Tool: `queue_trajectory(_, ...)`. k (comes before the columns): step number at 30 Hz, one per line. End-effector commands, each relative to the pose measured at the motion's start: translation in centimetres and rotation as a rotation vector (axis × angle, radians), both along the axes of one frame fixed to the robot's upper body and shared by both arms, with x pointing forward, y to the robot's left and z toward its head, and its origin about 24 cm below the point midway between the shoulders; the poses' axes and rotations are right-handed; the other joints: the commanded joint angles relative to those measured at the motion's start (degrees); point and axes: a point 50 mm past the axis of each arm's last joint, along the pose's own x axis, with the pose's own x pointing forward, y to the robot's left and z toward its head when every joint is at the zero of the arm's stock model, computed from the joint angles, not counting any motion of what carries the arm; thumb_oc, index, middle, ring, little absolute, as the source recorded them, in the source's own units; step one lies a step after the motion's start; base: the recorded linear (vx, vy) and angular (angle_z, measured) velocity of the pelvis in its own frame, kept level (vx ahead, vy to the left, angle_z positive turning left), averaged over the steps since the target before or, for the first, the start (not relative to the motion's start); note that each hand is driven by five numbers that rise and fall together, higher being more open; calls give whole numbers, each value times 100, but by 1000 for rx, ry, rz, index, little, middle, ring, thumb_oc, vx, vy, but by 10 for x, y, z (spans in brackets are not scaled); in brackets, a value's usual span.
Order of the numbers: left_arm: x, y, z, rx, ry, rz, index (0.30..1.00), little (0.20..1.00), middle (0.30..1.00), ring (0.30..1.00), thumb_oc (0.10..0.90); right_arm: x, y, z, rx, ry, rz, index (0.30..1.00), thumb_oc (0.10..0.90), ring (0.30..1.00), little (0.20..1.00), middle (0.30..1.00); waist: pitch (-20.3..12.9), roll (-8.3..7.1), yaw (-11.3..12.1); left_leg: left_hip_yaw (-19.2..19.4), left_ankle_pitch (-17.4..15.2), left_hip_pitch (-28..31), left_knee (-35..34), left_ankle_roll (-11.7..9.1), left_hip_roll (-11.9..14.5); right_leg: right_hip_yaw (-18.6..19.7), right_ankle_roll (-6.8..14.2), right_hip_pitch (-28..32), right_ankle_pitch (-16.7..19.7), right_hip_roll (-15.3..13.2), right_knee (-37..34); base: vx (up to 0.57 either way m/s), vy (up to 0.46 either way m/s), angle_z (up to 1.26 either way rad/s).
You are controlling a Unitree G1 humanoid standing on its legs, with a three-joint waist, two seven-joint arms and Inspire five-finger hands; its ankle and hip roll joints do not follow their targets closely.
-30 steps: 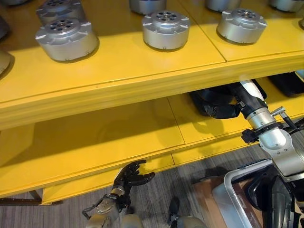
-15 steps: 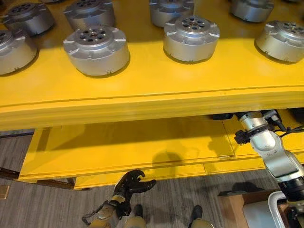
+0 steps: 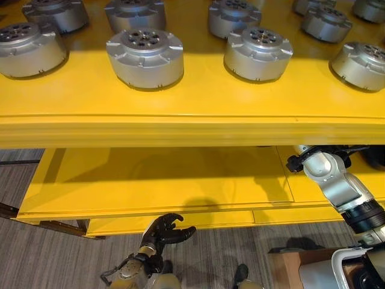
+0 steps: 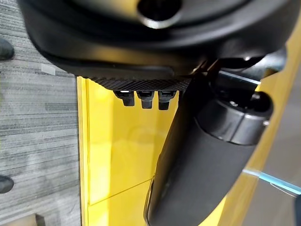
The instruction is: Move parts from the plastic box to the shelf.
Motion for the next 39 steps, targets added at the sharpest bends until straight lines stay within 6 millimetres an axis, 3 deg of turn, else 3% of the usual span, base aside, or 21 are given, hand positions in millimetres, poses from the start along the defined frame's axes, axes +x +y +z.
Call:
queue_trajectory(1,55,14,77,-15,-428,64,1000,1000,1000,1000,900,0,16,93,1,-376,51,300,400,300,300,300,-84,70,51,-231,-635,-429,1257,-167,354,315,-8,-178,-1089,-125,1593,-147,-7,4)
queue_trajectory(5,58,17,82,-18,-449,91,1000,1000,1000,1000,900,8,13,109,-25,-396,17,300,400,300,300,300,73,113,117,-358,-1060,-892,2196,-182,445,427,-121,-640,-1512,-224,2522,-95,-13,4)
queue_trajectory(11,56,22,80,-11,-437,104,1000,1000,1000,1000,900,17,19,119,-60,-390,7,300,400,300,300,300,167,132,189,-454,-1357,-1214,2752,-130,474,546,-205,-1027,-1837,-285,3152,-42,-28,-5)
queue_trajectory(24,57,21,85,-8,-460,76,1000,1000,1000,1000,900,37,23,120,-90,-349,-50,300,400,300,300,300,303,218,339,-596,-1365,-1395,2851,-86,339,507,-255,-1135,-1938,-336,3327,2,-16,4)
queue_trajectory(39,63,16,93,-20,-495,77,1000,1000,1000,1000,900,58,21,102,-97,-269,-157,300,400,300,300,300,531,344,462,-744,-1483,-1763,3199,-10,195,524,-318,-1409,-2079,-445,3682,-10,-2,7)
